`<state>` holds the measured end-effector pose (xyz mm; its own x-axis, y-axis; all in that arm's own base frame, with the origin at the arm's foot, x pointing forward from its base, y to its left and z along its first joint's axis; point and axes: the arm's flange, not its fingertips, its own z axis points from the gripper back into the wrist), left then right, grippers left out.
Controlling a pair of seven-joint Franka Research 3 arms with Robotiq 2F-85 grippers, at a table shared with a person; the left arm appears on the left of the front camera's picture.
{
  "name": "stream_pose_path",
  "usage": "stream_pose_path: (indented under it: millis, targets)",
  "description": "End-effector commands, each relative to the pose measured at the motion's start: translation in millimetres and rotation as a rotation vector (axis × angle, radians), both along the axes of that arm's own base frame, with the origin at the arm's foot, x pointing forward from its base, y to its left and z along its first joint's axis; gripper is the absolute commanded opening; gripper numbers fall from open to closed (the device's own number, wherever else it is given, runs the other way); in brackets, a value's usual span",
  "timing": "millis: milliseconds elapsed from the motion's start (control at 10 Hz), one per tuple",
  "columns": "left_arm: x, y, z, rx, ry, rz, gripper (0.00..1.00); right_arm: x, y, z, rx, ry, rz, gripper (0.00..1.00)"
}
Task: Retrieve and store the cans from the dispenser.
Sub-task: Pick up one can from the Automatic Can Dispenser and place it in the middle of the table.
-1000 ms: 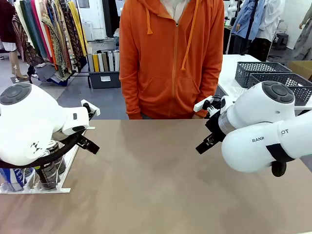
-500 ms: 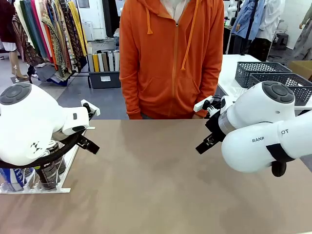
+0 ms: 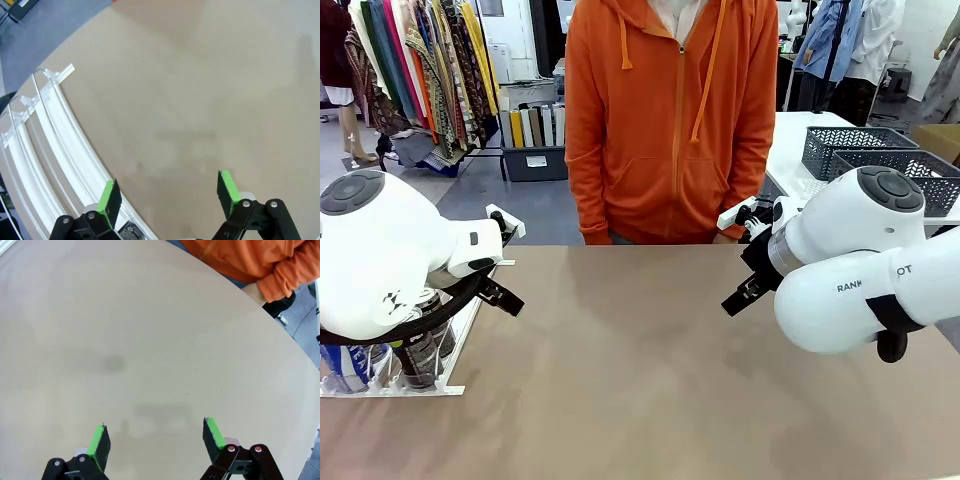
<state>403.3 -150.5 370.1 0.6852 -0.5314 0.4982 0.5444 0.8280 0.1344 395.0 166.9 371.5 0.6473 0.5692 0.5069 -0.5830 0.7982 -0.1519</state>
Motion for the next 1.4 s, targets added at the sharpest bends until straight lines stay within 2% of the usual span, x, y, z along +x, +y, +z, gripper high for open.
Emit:
stream_pose_path:
  millis: [0, 300, 400, 500, 600, 700, 800, 900, 1000, 1100, 1200, 1300]
  targets:
    - [0, 0, 0, 0.000, -0.001, -0.001, 1.00, 0, 0, 0, 0.000, 0.000, 0.000, 1.00]
    - [0, 0, 0, 0.000, -0.001, -0.001, 1.00, 0, 0, 0, 0.000, 0.000, 0.000, 1.00]
    - [0, 0, 0, 0.000, 0.000, 0.000, 1.00, -2, -3, 0, 0.006, 0.083, -0.002, 1.00]
    - [-4, -1, 5, -0.042, 0.119, -0.003, 1.00, -5, -6, 6, 0.057, 0.187, -0.028, 1.00]
    - [-9, 1, 12, -0.128, 0.218, -0.051, 1.00, -6, -13, 15, 0.166, 0.251, -0.083, 1.00]
    - [-13, 2, 28, -0.297, 0.389, 0.059, 1.00, -7, -23, 24, 0.353, 0.358, -0.113, 1.00]
    - [-21, 6, 47, -0.441, 0.554, 0.065, 1.00, -9, -35, 41, 0.579, 0.505, -0.179, 1.00]
    - [-29, 17, 65, -0.572, 0.612, 0.048, 1.00, -16, -53, 57, 0.747, 0.600, -0.229, 1.00]
    - [-42, 40, 87, -0.679, 0.675, -0.012, 1.00, -31, -78, 73, 0.895, 0.665, -0.201, 1.00]
    - [-54, 73, 111, -0.815, 0.667, -0.062, 1.00, -54, -112, 90, 1.010, 0.635, -0.193, 1.00]
    - [-63, 121, 136, -0.991, 0.585, -0.068, 1.00, -81, -158, 108, 1.111, 0.547, -0.229, 1.00]
    - [-73, 167, 150, -1.115, 0.503, -0.014, 1.00, -108, -199, 121, 1.197, 0.456, -0.314, 1.00]
